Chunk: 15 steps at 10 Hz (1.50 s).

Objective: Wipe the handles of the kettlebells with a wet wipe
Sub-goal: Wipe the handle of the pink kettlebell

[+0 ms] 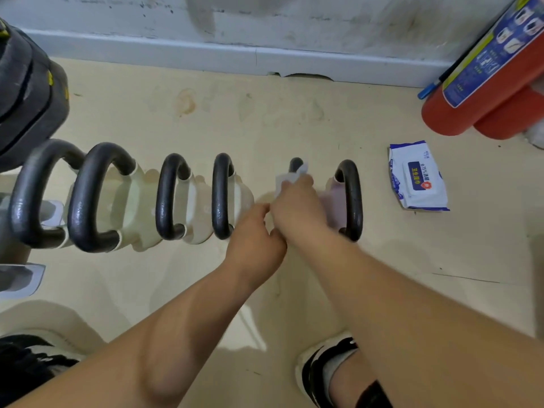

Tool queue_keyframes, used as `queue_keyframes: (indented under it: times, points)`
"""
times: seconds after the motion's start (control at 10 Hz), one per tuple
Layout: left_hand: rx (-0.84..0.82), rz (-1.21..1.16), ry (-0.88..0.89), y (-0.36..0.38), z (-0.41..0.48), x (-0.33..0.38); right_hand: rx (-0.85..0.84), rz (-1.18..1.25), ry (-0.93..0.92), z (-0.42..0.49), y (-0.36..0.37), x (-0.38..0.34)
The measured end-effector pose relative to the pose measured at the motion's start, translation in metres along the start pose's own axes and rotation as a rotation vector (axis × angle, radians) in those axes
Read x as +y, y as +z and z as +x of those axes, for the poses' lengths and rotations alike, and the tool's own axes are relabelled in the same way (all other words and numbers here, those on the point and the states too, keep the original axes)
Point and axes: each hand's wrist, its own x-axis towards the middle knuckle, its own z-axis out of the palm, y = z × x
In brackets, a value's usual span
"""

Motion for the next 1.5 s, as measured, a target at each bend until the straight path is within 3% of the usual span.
queue_keyframes:
  times: [0.1,0.4,0.5,0.8,1.0,1.1,1.2,1.3,1.5]
  points:
    - [-0.068,0.131,0.092,-0.001,-0.005,-0.015,0.172,-0.126,-0.139,-0.031,0.017,0.028]
    - [-0.048,0.122,-0.047,-0.010,-0.011,-0.027,-0.179,0.009,0.047,0.057,-0.016,-0.031]
    - [-0.047,0.038,-0.112,-0.010,-0.005,-0.021,-0.171,-0.065,-0.026,0.054,-0.016,-0.025]
    - [-0.069,-0.090,-0.117,-0.019,0.001,-0.009,0.175,-0.349,-0.243,-0.037,0.033,0.068]
    - [-0.091,-0.145,-0.062,-0.024,-0.002,-0.009,0.266,-0.168,-0.168,0.001,0.024,0.025]
    - [-0.080,-0.166,-0.061,-0.026,0.002,-0.007,0.091,-0.047,-0.108,0.040,0.010,-0.003]
    - [-0.109,-0.189,-0.069,-0.025,0.002,0.001,-0.184,0.203,0.121,0.072,-0.011,-0.027]
    - [-0.134,-0.201,-0.062,-0.022,0.002,0.011,-0.238,0.261,0.168,0.067,-0.019,-0.027]
    - [-0.096,-0.218,-0.057,-0.019,0.005,0.020,-0.022,-0.049,-0.112,0.017,-0.001,0.012]
